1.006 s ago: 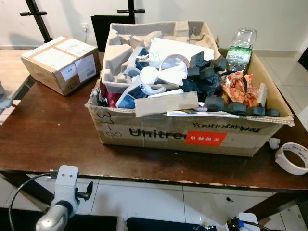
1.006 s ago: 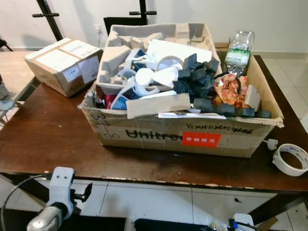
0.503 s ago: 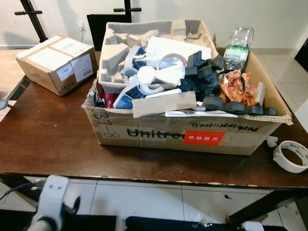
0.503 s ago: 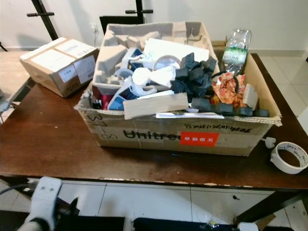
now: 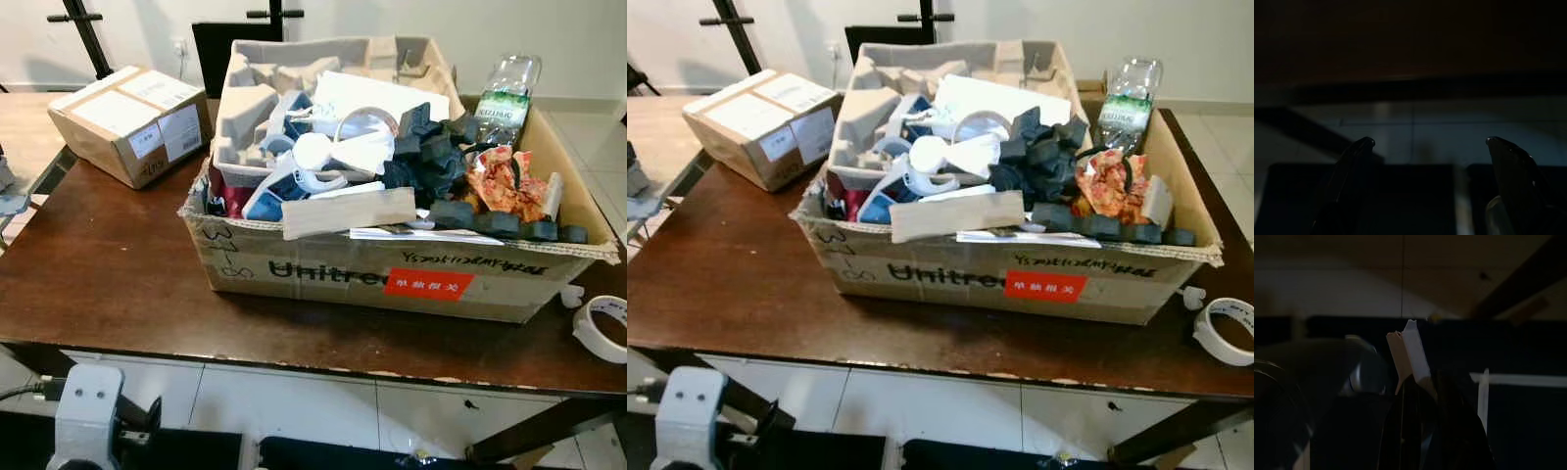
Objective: Picking trash to rubbish bin
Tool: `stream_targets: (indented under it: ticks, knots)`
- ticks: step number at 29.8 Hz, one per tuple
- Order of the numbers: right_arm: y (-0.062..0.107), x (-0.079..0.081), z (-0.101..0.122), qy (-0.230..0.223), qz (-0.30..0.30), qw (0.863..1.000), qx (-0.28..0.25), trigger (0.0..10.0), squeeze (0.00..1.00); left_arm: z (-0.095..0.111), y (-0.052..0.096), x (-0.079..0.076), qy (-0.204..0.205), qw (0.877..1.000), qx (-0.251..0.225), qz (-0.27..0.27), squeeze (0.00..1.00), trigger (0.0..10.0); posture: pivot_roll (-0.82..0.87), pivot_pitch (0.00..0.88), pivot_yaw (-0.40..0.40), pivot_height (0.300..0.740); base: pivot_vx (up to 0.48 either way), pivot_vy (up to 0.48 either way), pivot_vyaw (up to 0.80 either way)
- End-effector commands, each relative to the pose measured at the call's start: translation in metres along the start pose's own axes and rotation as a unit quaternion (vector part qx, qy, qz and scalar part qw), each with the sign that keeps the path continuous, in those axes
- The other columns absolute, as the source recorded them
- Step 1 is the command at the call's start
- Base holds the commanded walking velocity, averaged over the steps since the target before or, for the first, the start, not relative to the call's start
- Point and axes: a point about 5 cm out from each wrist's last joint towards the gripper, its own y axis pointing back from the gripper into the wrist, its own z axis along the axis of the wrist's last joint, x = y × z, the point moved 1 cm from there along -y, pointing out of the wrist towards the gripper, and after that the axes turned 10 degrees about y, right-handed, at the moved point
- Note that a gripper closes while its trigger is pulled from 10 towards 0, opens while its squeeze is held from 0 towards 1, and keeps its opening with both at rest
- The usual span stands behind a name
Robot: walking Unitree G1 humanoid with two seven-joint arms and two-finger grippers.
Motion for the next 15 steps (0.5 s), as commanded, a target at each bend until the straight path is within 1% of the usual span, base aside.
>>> stream_targets:
  ticks: [1,2,3,4,6,7,9,10,13,14,15]
  knots:
    - [0.007,0.000,0.003,-0.010,0.024,1.000,-0.004,10.0,0.00,0.004,0.001,0.004,0.004,1.000,0.003,0.001,0.00,10.0,0.05,0.155,0.046,0.740,0.000,0.000,0.00]
    - [0.009,-0.001,0.006,-0.009,0.038,0.999,-0.008,10.0,0.00,0.008,-0.001,0.006,0.004,1.000,-0.001,0.003,0.00,10.0,0.05,0.155,0.047,0.740,0.000,0.000,0.00]
    - [0.012,-0.003,0.005,0.003,0.065,0.998,-0.001,10.0,0.00,0.015,-0.006,0.010,0.009,1.000,-0.008,0.012,0.00,10.0,0.04,0.155,0.050,0.740,0.000,0.000,0.00]
    - [0.012,-0.003,0.005,0.003,0.065,0.998,-0.001,10.0,0.00,0.015,-0.006,0.010,0.009,1.000,-0.008,0.012,0.00,10.0,0.04,0.155,0.050,0.740,0.000,0.000,0.00]
    - [0.011,-0.005,-0.005,0.000,0.080,0.997,0.020,10.0,0.00,0.019,-0.010,0.011,0.010,1.000,-0.011,0.013,0.00,10.0,0.04,0.154,0.052,0.740,0.000,0.000,0.00]
    - [0.011,-0.005,-0.005,0.000,0.080,0.997,0.020,10.0,0.00,0.019,-0.010,0.011,0.010,1.000,-0.011,0.013,0.00,10.0,0.04,0.154,0.052,0.740,0.000,0.000,0.00]
    - [0.010,-0.006,-0.016,0.008,0.084,0.995,0.048,10.0,0.00,0.022,-0.012,0.008,0.007,1.000,-0.010,0.010,0.00,10.0,0.04,0.153,0.052,0.740,0.000,0.000,0.00]
    - [0.010,-0.006,-0.016,0.008,0.084,0.995,0.048,10.0,0.00,0.022,-0.012,0.008,0.007,1.000,-0.010,0.010,0.00,10.0,0.04,0.153,0.052,0.740,0.000,0.000,0.00]
    - [0.002,-0.006,-0.027,-0.001,0.069,0.995,0.077,10.0,0.00,0.017,-0.008,0.000,0.005,1.000,0.007,0.000,0.00,10.0,0.04,0.151,0.054,0.740,0.000,0.000,0.00]
    - [0.007,-0.006,-0.025,-0.001,0.069,0.995,0.073,10.0,0.00,0.013,-0.006,-0.001,0.005,1.000,0.017,0.001,0.00,10.0,0.04,0.151,0.054,0.740,0.000,0.000,0.00]
    - [0.016,-0.008,-0.019,0.003,0.070,0.995,0.065,10.0,0.00,0.008,-0.004,-0.001,0.002,1.000,0.028,0.008,0.00,10.0,0.04,0.151,0.055,0.740,0.000,0.000,0.00]
